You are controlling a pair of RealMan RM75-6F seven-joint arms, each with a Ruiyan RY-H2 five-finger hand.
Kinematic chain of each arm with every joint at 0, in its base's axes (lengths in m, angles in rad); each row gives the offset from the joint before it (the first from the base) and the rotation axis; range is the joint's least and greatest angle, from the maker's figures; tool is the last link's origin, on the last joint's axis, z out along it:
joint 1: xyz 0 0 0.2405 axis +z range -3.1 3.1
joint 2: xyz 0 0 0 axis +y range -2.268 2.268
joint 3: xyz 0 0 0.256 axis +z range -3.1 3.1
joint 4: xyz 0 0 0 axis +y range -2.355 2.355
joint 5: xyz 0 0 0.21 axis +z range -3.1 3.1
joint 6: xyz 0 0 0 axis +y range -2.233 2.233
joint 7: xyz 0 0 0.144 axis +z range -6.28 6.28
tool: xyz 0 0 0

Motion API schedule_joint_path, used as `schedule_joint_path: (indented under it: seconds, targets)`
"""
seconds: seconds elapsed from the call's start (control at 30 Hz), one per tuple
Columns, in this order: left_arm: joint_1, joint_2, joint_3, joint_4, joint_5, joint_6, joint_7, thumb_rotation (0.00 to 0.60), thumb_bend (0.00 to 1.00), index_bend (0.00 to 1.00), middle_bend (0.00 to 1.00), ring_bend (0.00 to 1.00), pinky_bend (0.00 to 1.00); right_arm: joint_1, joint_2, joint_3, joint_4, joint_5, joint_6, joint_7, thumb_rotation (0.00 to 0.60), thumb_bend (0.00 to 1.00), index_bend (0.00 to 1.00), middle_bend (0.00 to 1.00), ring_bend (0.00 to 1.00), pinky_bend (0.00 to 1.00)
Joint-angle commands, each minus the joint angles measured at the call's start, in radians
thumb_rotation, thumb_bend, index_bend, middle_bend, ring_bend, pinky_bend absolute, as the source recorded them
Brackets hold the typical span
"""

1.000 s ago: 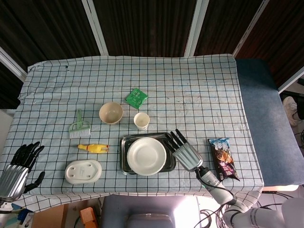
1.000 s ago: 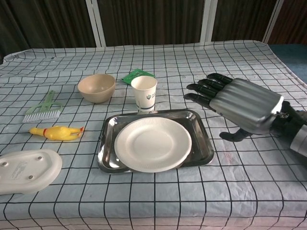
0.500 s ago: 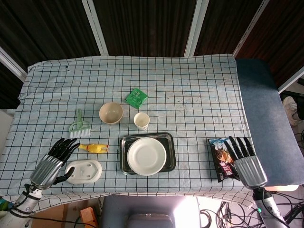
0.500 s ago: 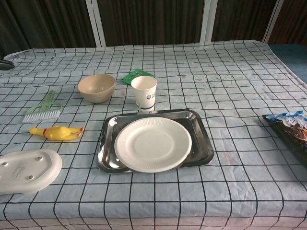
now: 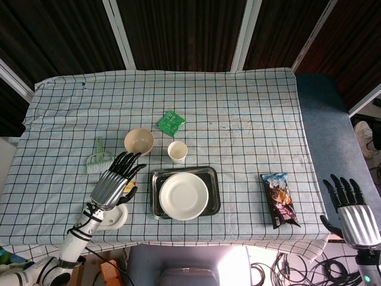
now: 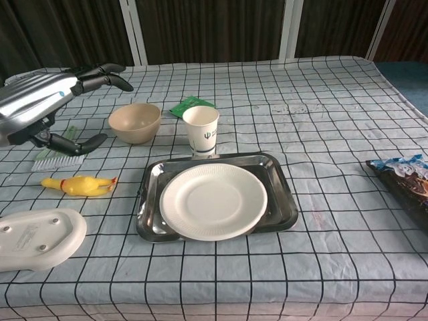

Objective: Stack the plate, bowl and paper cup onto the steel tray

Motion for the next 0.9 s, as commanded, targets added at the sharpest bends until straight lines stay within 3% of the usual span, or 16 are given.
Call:
schedule_joint_path:
  seconds: [0.03,0.3,0.6,0.9]
  targets:
    - [-0.095,-0.145,-0.071,0.177,-0.103,-0.079,0.065,0.600,0.39,0.20,0.00,0.00,0.02,-0.004,0.004,0.005,-0.002,-0.002,-0.007,0.006,0.600,0.16,0.00,0.00,0.00,0.00]
    - [-0.189,-0.259,-0.120,0.368,-0.261,-0.205,0.073,0.600,0.39,0.19,0.00,0.00,0.02,-0.010,0.012,0.024,-0.002,-0.003,-0.036,0.015,0.600,0.16,0.00,0.00,0.00,0.00]
    - [-0.244,-0.359,-0.130,0.562,-0.319,-0.196,0.118,0.600,0.39,0.23,0.00,0.00,0.02,-0.018,0.035,0.023,-0.015,-0.029,-0.058,0.050,0.600,0.16,0.00,0.00,0.00,0.00]
    - [-0.277,-0.422,-0.132,0.712,-0.377,-0.253,0.092,0.600,0.39,0.24,0.00,0.00,0.04,-0.027,0.052,0.021,-0.020,-0.054,-0.065,0.070,0.600,0.16,0.00,0.00,0.00,0.00]
